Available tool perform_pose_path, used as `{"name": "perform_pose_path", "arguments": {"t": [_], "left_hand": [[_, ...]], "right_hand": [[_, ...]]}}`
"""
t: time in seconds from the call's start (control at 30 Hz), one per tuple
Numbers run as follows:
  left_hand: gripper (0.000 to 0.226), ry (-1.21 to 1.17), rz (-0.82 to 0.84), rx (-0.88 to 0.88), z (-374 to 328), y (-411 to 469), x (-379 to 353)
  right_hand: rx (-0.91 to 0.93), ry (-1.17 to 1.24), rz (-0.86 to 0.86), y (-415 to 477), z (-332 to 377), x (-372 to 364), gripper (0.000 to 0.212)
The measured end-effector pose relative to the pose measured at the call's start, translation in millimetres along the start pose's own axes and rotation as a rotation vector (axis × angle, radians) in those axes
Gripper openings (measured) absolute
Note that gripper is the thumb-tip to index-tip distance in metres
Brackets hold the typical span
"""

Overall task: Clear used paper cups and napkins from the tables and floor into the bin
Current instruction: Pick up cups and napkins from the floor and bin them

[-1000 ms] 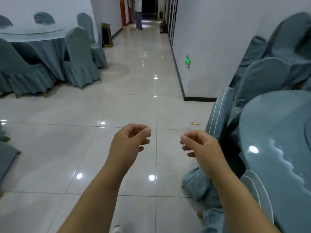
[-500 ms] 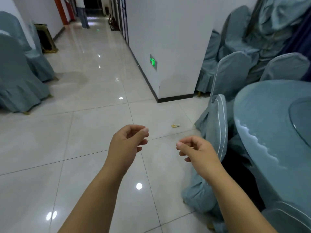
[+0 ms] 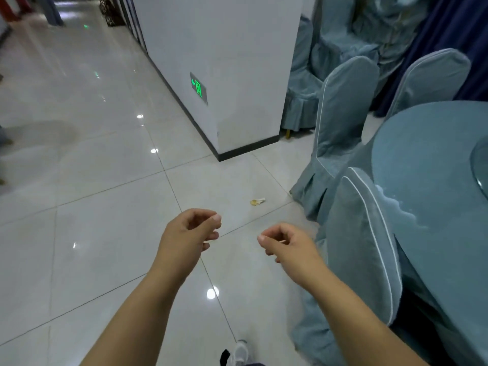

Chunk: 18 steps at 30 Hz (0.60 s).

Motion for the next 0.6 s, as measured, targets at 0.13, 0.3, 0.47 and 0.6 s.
{"name": "perform_pose_path", "arguments": {"t": [0.13,0.3,0.47,0.6], "left_hand": [[0.007,0.019,0.017,0.043,-1,73,-8],[0.008,0.084,0.097,0.119,7,150,-31],[0.009,0.171,0.207,0.116,3,240,-61],[0.007,0.284,0.376,0.095,-1,324,-100]], "right_hand": [[-0.045,-0.037,0.034,64,0,-15,0.006],[-0.147,-0.043,0.02,127,-25,-19,0.01],[-0.255,-0.01,-0.121,192,-54,-3,0.01],[-0.343,0.047,-0.298,246,-73,16,0.01]]}}
Point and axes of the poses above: each hand's wrist, its own y-axis towards the middle knuckle, its own x-axis out of the back of the hand, z = x × y, the point moved 9 cm from there along y, towards the middle knuckle, and after that the axes turned 12 degrees about y, right-handed, at the moved point
